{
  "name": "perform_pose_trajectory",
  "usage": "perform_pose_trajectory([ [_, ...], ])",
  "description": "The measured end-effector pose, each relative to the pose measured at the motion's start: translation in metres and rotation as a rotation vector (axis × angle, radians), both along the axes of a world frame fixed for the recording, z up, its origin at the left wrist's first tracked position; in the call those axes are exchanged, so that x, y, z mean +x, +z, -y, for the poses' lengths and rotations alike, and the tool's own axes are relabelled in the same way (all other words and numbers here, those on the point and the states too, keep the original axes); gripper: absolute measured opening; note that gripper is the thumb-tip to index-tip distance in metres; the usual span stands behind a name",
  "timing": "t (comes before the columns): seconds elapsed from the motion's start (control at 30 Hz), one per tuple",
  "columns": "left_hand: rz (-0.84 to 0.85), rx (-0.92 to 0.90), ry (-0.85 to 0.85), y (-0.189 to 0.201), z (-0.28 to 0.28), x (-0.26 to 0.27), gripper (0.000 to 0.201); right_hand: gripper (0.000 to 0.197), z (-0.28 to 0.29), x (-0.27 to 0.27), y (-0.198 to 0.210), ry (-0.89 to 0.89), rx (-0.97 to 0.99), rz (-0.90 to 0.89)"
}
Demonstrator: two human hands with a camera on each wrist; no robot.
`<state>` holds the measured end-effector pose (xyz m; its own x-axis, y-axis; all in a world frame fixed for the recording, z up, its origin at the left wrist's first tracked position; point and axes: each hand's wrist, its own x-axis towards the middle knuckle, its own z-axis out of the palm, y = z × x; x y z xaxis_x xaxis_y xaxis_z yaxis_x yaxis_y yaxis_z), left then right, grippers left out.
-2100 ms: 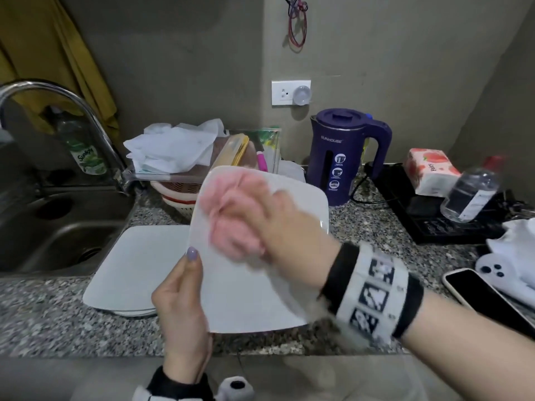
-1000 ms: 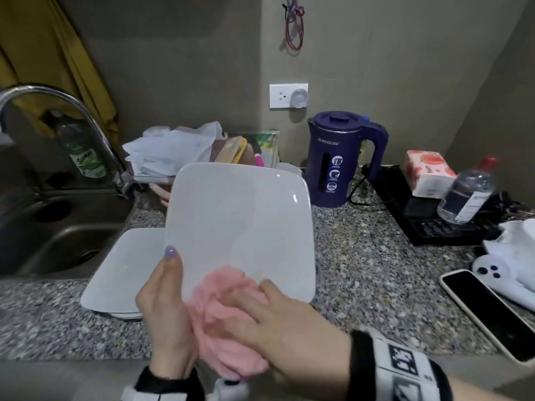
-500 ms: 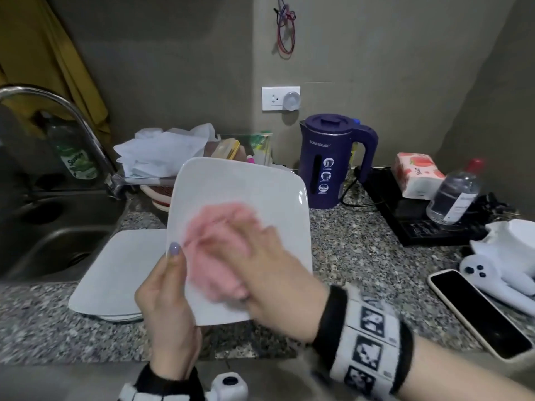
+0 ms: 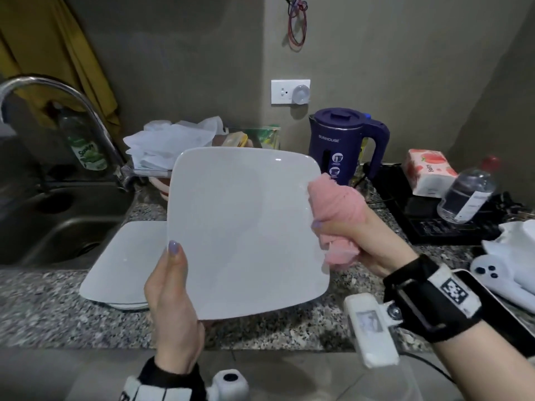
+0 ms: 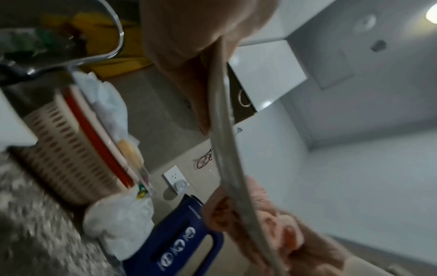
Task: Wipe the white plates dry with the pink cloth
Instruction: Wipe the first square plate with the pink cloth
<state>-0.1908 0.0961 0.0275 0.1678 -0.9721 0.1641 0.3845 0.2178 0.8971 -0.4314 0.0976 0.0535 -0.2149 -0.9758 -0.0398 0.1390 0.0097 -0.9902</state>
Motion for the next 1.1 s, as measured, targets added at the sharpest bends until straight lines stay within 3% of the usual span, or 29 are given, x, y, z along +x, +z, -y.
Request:
perform_pose_trajectory([
  [0.13,0.148,0.005,-0.153,-0.003,0.007,0.005,0.045,0.06,-0.002,-0.008,0.003,-0.063,-0.072,-0.048],
  [0.27,0.052,0.149,-0.329,-0.008,0.011,0.014,0.049,0.064,-0.007,-0.009,0.008,-0.063,-0.119,-0.118],
  [0.33,0.053,0.146,-0.291,-0.009,0.01,0.012,0.051,0.065,-0.008,-0.006,0.01,-0.069,-0.147,-0.178],
  [0.4,0.075,0.09,-0.181,-0.011,0.007,0.006,0.053,0.066,-0.011,0.005,0.012,-0.142,-0.19,-0.459],
  [0.47,0.073,0.033,-0.105,-0.014,0.006,-0.002,0.051,0.069,-0.018,0.023,0.015,-0.218,-0.258,-0.967],
  [0.53,0.019,0.024,-0.063,-0.013,0.006,-0.009,0.045,0.066,-0.024,0.049,0.015,-0.144,-0.284,-1.4],
  [0.6,0.025,-0.005,-0.04,-0.008,0.009,-0.012,0.036,0.062,-0.032,0.072,0.008,0.027,-0.267,-1.559],
  [0.7,0.072,-0.015,-0.025,-0.007,0.015,-0.011,0.025,0.054,-0.053,0.095,-0.02,0.35,-0.389,-1.561],
  [0.77,0.089,-0.044,-0.04,-0.009,0.015,-0.009,0.027,0.065,-0.052,0.093,-0.028,0.488,-0.364,-1.507],
  [0.93,0.175,-0.084,-0.094,-0.019,0.005,-0.01,0.031,0.065,0.003,0.053,0.021,0.001,-0.231,-1.54],
  [1.03,0.233,-0.109,-0.066,-0.02,0.008,-0.015,0.033,0.067,0.006,0.073,0.02,0.226,-0.364,-1.571],
  [1.1,0.234,-0.124,-0.063,-0.02,0.01,-0.016,0.027,0.066,0.003,0.089,0.02,0.261,-0.469,-1.551],
])
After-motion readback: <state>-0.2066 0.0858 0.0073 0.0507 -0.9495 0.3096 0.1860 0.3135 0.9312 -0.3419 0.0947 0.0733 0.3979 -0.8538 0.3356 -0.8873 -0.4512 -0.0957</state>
